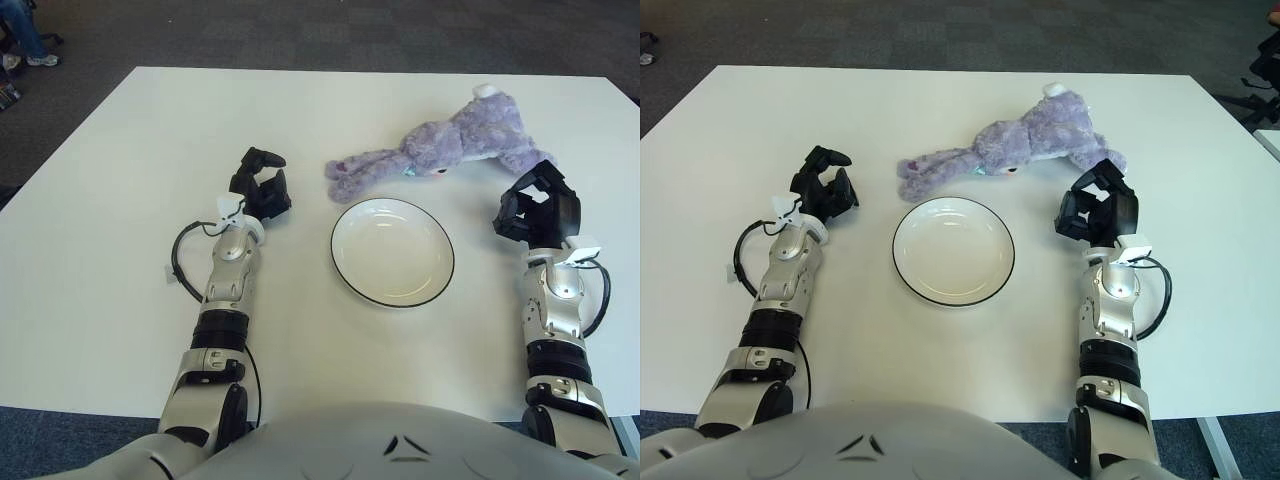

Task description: Put the doll into the plate.

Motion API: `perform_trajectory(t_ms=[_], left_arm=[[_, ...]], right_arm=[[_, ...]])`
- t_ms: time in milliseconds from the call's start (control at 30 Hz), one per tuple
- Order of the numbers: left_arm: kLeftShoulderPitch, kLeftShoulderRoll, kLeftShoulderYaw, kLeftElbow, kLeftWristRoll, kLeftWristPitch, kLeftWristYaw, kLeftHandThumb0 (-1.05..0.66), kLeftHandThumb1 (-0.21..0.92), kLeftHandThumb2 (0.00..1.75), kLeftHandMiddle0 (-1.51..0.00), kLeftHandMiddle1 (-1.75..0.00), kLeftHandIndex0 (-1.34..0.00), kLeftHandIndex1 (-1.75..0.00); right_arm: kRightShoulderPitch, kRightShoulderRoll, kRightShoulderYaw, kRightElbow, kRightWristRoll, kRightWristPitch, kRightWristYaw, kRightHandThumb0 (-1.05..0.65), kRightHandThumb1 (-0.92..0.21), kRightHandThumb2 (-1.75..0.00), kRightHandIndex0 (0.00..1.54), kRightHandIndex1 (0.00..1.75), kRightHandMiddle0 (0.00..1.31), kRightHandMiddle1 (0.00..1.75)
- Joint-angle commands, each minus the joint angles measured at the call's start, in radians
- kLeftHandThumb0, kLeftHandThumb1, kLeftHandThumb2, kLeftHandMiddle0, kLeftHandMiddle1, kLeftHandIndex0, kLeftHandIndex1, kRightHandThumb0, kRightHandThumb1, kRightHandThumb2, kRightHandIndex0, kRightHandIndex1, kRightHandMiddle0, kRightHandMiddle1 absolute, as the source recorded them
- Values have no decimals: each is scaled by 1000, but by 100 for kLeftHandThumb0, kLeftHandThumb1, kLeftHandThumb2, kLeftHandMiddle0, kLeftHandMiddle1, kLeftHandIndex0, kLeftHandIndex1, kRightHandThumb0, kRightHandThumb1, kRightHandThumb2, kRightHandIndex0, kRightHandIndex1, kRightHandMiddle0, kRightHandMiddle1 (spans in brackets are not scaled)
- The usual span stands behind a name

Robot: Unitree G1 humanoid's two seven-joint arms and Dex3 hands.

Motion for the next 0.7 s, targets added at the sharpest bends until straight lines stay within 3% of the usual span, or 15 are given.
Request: perform_trajectory(t_ms=[0,667], left_arm=[[21,1,2,15,-1,4,-5,-41,55,103,-107,-175,-43,-175],[13,1,4,32,-2,-11,-10,-42,53,105,-107,-175,-45,-175]], right_arm=[[41,35,4,29,13,13,-2,-49,-31,-133,128,175,62,175],[34,35,0,37,21,14,4,-48,-32,-131,129,175,61,175]])
